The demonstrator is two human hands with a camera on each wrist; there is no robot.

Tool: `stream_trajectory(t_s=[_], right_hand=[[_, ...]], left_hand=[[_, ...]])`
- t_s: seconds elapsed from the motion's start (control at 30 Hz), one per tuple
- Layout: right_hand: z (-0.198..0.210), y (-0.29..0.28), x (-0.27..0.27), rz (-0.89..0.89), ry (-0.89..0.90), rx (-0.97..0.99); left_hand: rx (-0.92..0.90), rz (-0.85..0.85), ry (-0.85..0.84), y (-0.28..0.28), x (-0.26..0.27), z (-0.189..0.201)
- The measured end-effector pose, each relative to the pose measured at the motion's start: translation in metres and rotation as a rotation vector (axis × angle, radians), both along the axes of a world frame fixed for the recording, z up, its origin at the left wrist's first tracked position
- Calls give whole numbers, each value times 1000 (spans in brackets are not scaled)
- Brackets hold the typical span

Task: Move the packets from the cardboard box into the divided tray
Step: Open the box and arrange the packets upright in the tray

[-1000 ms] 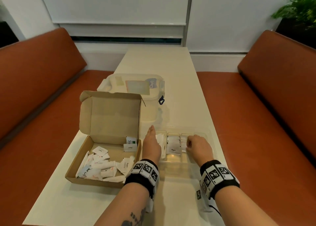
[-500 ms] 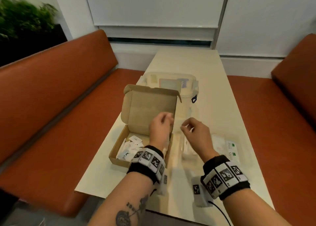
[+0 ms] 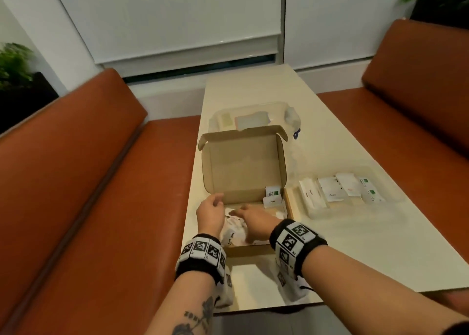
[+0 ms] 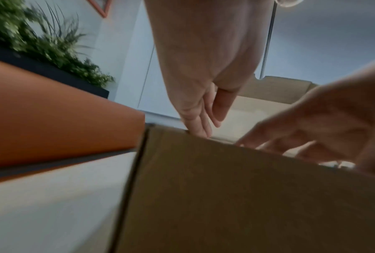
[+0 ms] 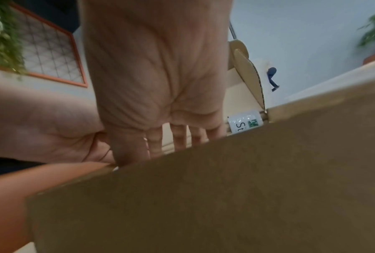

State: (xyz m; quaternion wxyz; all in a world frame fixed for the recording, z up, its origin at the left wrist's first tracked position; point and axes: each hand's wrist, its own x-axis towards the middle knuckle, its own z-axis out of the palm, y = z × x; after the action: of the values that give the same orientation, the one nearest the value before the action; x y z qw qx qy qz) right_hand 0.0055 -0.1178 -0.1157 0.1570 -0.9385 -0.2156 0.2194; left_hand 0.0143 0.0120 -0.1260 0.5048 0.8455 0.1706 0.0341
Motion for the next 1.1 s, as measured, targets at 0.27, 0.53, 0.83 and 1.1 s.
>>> stream_trajectory(t_s=[0.27, 0.53, 0.83, 1.1], right_hand=[[-9, 4, 4, -49, -75, -134], [-24, -3, 6, -166, -102, -84], [-31, -12, 4, -181, -175, -39], [-32, -23, 4, -346, -103, 214]], left_hand=[[292, -214, 290, -8, 11, -1], [485, -571, 543, -11, 18, 19], [538, -667, 568, -15, 9, 15], [544, -581, 440, -27, 3, 8]])
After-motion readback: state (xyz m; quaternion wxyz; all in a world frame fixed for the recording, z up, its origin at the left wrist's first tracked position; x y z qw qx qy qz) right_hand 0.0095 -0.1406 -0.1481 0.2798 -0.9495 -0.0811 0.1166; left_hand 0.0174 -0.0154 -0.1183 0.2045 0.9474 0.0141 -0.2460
